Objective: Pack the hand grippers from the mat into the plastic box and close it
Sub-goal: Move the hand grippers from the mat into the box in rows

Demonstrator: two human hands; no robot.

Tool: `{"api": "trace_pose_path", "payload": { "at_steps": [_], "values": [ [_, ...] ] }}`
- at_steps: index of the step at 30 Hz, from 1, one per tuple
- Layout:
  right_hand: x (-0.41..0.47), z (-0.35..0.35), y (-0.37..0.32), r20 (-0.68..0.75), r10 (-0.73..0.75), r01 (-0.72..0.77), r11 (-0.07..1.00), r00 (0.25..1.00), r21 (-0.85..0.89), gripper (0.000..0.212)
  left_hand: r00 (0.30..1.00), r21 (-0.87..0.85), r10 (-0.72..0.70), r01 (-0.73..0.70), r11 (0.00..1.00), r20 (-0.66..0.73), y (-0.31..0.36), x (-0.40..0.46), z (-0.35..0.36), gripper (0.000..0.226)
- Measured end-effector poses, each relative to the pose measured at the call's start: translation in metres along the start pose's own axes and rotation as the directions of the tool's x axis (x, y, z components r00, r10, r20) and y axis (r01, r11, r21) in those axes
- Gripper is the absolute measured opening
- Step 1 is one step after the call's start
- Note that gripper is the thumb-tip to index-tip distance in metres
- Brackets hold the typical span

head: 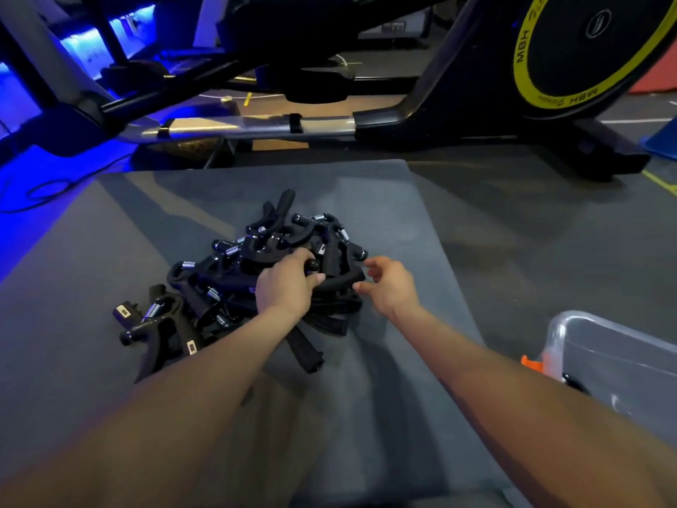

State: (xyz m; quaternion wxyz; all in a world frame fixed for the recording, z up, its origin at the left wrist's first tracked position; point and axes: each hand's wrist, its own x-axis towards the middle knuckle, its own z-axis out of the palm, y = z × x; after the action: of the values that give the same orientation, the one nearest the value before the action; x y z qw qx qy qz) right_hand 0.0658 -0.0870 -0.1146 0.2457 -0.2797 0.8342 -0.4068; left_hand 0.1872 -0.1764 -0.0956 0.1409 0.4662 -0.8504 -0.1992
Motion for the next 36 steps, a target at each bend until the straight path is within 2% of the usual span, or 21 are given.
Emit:
{"api": "trace_pose_path", "payload": {
  "at_steps": [3, 6, 10, 12, 14, 19, 21, 23, 26, 28, 29, 30, 32, 33, 34, 35, 36],
  "values": [
    [0.001, -0.005, 0.004, 0.000, 0.005, -0.005, 1.000, 1.000, 0.007, 0.051, 0.999, -0.057, 0.021, -0.020, 0.998, 0.025, 0.005, -0.002, -0.002, 0.036],
    [-0.005, -0.019, 0.007, -0.032, 0.018, -0.015, 0.997, 0.999, 0.076, 0.047, 0.995, -0.135, 0.100, -0.097, 0.986, 0.016, 0.019, -0.005, -0.005, 0.032],
    [-0.020, -0.054, 0.009, -0.126, 0.034, -0.008, 0.979, 0.992, 0.204, 0.033, 0.981, -0.222, 0.191, -0.189, 0.957, -0.012, 0.044, -0.014, -0.012, 0.029],
    [-0.027, -0.075, 0.015, -0.128, 0.052, -0.021, 0.972, 0.990, 0.233, 0.021, 0.972, -0.294, 0.235, -0.224, 0.929, 0.003, 0.055, -0.018, -0.012, 0.024],
    [-0.033, -0.093, 0.023, -0.113, 0.089, -0.058, 0.965, 0.990, 0.255, 0.027, 0.957, -0.343, 0.289, -0.263, 0.902, 0.027, 0.066, -0.023, -0.010, 0.022],
    [-0.056, -0.131, 0.045, 0.072, 0.162, -0.176, 0.836, 0.984, 0.519, 0.021, 0.920, -0.433, 0.389, -0.330, 0.839, 0.053, 0.103, -0.041, -0.001, 0.022],
    [-0.065, -0.145, 0.056, 0.073, 0.170, -0.181, 0.791, 0.983, 0.584, 0.020, 0.910, -0.460, 0.407, -0.329, 0.824, 0.079, 0.119, -0.049, 0.005, 0.024],
    [-0.068, -0.154, 0.062, 0.011, 0.212, -0.170, 0.749, 0.977, 0.640, 0.016, 0.910, -0.475, 0.403, -0.313, 0.823, 0.099, 0.133, -0.054, 0.012, 0.027],
    [-0.072, -0.170, 0.077, -0.139, 0.286, -0.132, 0.752, 0.948, 0.646, 0.023, 0.949, -0.448, 0.296, -0.218, 0.867, 0.111, 0.160, -0.067, 0.033, 0.042],
    [-0.074, -0.181, 0.089, -0.211, 0.297, -0.110, 0.781, 0.931, 0.614, 0.025, 0.982, -0.399, 0.097, -0.024, 0.917, 0.162, 0.177, -0.075, 0.048, 0.053],
    [-0.075, -0.186, 0.095, -0.232, 0.297, -0.106, 0.795, 0.926, 0.597, 0.024, 0.971, -0.428, -0.004, 0.109, 0.897, 0.239, 0.184, -0.078, 0.056, 0.057],
    [-0.078, -0.190, 0.099, -0.245, 0.298, -0.100, 0.798, 0.923, 0.594, 0.022, 0.939, -0.514, -0.074, 0.248, 0.821, 0.335, 0.190, -0.080, 0.063, 0.057],
    [-0.084, -0.195, 0.104, -0.227, 0.297, -0.100, 0.783, 0.928, 0.613, 0.006, 0.864, -0.704, -0.094, 0.462, 0.539, 0.494, 0.202, -0.086, 0.073, 0.035],
    [-0.086, -0.197, 0.107, -0.229, 0.297, -0.101, 0.785, 0.927, 0.611, 0.015, 0.849, -0.744, -0.103, 0.508, 0.435, 0.519, 0.208, -0.088, 0.077, 0.019],
    [-0.088, -0.199, 0.110, -0.232, 0.292, -0.095, 0.786, 0.928, 0.610, 0.023, 0.843, -0.759, -0.125, 0.527, 0.382, 0.523, 0.212, -0.089, 0.080, 0.014],
    [-0.089, -0.200, 0.113, -0.236, 0.288, -0.092, 0.792, 0.928, 0.604, 0.022, 0.840, -0.772, -0.126, 0.537, 0.342, 0.528, 0.216, -0.091, 0.082, 0.019],
    [-0.091, -0.203, 0.116, -0.244, 0.272, -0.090, 0.817, 0.931, 0.570, 0.011, 0.843, -0.782, -0.116, 0.531, 0.327, 0.525, 0.219, -0.091, 0.083, 0.024]
  ]
}}
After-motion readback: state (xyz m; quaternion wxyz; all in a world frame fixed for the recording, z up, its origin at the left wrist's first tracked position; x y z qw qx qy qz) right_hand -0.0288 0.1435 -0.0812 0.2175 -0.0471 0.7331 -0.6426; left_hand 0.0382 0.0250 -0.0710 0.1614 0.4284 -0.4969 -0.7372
